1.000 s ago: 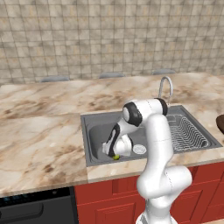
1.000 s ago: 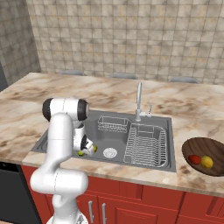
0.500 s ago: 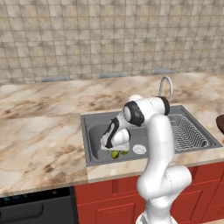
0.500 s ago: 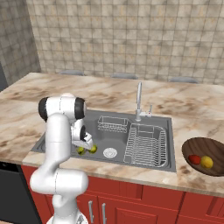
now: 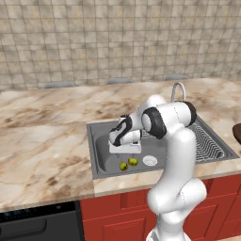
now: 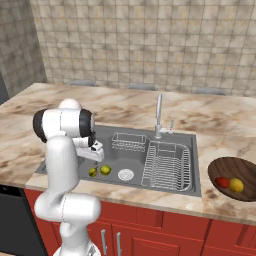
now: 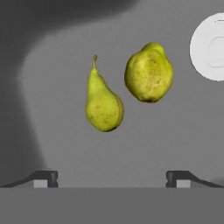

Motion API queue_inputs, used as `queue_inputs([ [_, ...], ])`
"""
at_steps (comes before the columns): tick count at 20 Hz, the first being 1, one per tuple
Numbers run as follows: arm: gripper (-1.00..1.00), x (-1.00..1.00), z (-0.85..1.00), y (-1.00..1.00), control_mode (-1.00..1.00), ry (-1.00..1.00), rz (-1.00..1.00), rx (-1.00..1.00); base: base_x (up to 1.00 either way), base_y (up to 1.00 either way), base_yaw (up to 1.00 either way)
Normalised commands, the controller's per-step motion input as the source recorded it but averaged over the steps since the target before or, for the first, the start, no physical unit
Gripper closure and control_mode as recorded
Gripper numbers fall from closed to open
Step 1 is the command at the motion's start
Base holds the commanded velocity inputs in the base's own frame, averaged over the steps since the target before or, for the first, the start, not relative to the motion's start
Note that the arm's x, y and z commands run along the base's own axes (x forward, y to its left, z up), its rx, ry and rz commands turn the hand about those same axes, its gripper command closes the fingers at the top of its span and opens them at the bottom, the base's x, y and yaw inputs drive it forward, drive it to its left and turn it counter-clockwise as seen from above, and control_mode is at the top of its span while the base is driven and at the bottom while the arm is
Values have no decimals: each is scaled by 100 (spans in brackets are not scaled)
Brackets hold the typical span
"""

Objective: There is a mixed pile of frozen fruits and vegetables on the counter. Locate all the frozen vegetables and place the items in a bowl on the counter. Take all the frozen fruits and defrost them in a running sink.

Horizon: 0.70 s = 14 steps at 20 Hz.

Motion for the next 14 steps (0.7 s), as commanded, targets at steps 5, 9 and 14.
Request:
queue_inputs([
  [5, -100, -44, 100, -14, -100, 7, -1, 1, 0, 0, 0],
  [9, -100, -56, 100, -26, -100, 5, -4, 4, 0, 0, 0],
  [14, -100, -69, 98, -12, -100, -2, -7, 3, 0, 0, 0],
])
